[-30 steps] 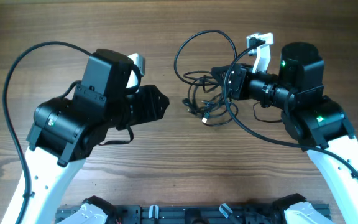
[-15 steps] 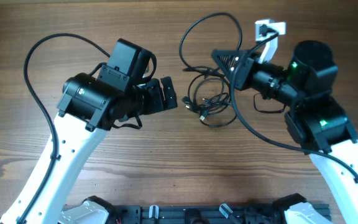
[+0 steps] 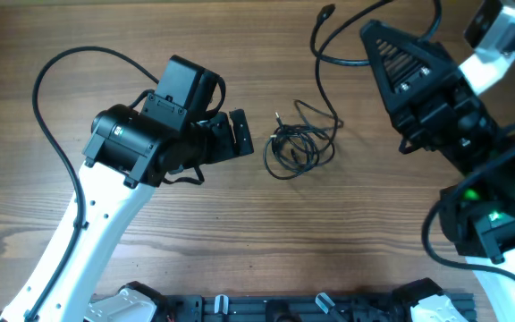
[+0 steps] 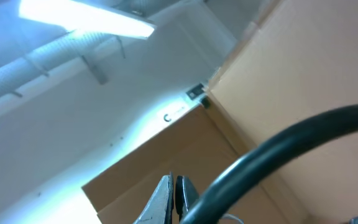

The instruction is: Untangle cables

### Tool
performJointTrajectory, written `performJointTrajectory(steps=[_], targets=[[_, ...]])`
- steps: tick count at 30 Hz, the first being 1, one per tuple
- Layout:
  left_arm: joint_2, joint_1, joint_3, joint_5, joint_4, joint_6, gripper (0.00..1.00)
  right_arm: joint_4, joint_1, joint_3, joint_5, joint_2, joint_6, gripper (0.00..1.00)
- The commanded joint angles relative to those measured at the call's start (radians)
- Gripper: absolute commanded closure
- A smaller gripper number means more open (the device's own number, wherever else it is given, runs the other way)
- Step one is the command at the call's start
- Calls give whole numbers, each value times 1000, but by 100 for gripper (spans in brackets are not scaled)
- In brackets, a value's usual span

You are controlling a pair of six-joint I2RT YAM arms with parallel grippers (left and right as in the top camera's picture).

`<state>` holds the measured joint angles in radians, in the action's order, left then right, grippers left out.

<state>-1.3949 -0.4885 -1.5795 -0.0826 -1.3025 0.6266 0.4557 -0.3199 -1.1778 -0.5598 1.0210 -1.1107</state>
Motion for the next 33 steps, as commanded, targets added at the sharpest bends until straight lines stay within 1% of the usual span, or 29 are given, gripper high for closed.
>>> performJointTrajectory(steps=[1, 3, 5, 7, 9, 12, 14, 15, 18, 20, 22, 24, 27, 33], targets=[[-6, 3, -10, 14, 0, 9, 0, -220, 0, -13, 50, 0, 94, 96], [-6, 3, -10, 14, 0, 9, 0, -465, 0, -13, 148, 13, 180, 96], [-6, 3, -10, 14, 0, 9, 0, -780, 0, -13, 317, 48, 225, 96], [-6, 3, -10, 14, 0, 9, 0, -963, 0, -13, 420, 90, 251, 96], [-6, 3, -10, 14, 1, 9, 0, -1093, 0, -11, 448, 147, 283, 96], [-6, 3, -10, 14, 8, 9, 0, -1207, 0, -11, 447, 249, 336, 96], [-6, 3, -10, 14, 11, 9, 0, -1242, 0, -11, 417, 330, 369, 96], [-6, 3, -10, 14, 11, 9, 0, -1234, 0, -11, 358, 363, 398, 96], [-6, 3, -10, 14, 11, 9, 0, -1191, 0, -11, 272, 384, 415, 96], [-6, 3, -10, 14, 11, 9, 0, -1146, 0, -11, 220, 367, 414, 96], [-6, 3, -10, 14, 11, 9, 0, -1121, 0, -11, 144, 356, 400, 96], [-6, 3, -10, 14, 11, 9, 0, -1085, 0, -12, 66, 346, 286, 96], [-6, 3, -10, 13, 11, 9, 0, -1044, -2, -11, 2, 344, 239, 96], [-6, 3, -10, 14, 11, 9, 0, -1067, -2, -11, -68, 344, 282, 96]])
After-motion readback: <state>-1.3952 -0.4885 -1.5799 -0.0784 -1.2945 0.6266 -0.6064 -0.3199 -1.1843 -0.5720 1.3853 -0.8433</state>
